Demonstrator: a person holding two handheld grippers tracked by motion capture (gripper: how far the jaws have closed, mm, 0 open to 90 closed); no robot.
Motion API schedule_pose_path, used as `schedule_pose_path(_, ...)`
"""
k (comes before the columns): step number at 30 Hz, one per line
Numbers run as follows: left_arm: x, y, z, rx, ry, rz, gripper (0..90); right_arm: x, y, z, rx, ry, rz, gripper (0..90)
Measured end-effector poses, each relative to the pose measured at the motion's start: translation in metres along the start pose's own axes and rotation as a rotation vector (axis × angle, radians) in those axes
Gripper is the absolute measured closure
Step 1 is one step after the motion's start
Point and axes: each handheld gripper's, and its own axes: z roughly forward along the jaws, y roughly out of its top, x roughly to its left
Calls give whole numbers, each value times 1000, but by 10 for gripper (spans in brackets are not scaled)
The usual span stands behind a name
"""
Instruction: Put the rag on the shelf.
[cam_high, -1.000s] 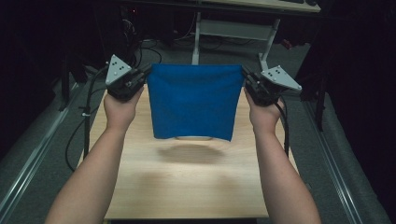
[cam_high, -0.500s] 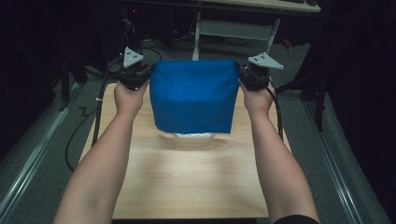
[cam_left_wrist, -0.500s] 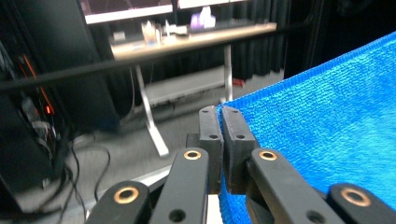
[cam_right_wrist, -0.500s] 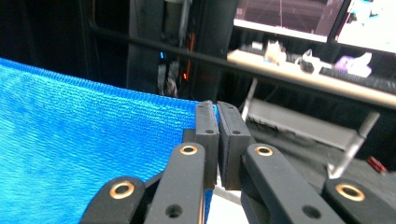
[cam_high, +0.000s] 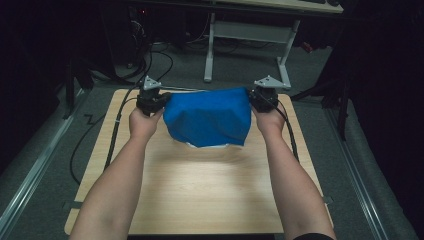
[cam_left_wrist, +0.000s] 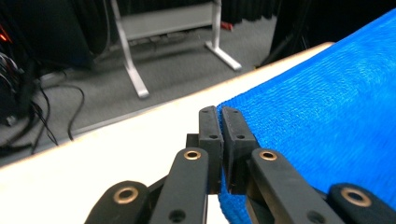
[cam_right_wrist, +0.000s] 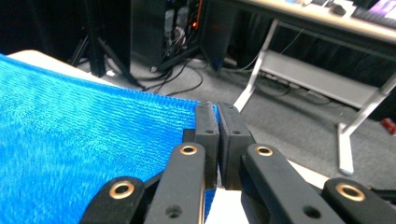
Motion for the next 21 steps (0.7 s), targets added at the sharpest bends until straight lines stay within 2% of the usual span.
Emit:
schedule_pose_path(2, -1, -9, 4, 42, -16, -4, 879, 2, -8, 3, 16, 9, 8, 888)
schedule_pose_path(4, -1, -18, 6, 52, -31, -15, 879, 3, -16, 4, 29, 22, 18, 887)
schedule_pose_path(7, 0, -29, 8, 59, -57, -43, 878, 1, -35, 8, 56, 47, 35, 887)
schedule_pose_path(9, -2, -34, 9, 63, -66, -49, 878, 1, -38, 8, 60, 51, 39, 887)
schedule_pose_path(17, -9, -52, 15, 84, -101, -62, 878, 0, -65, 11, 98, 89, 115, 886)
schedule_pose_path(21, -9, -58, 16, 84, -111, -73, 878, 2, -74, 13, 118, 99, 120, 886)
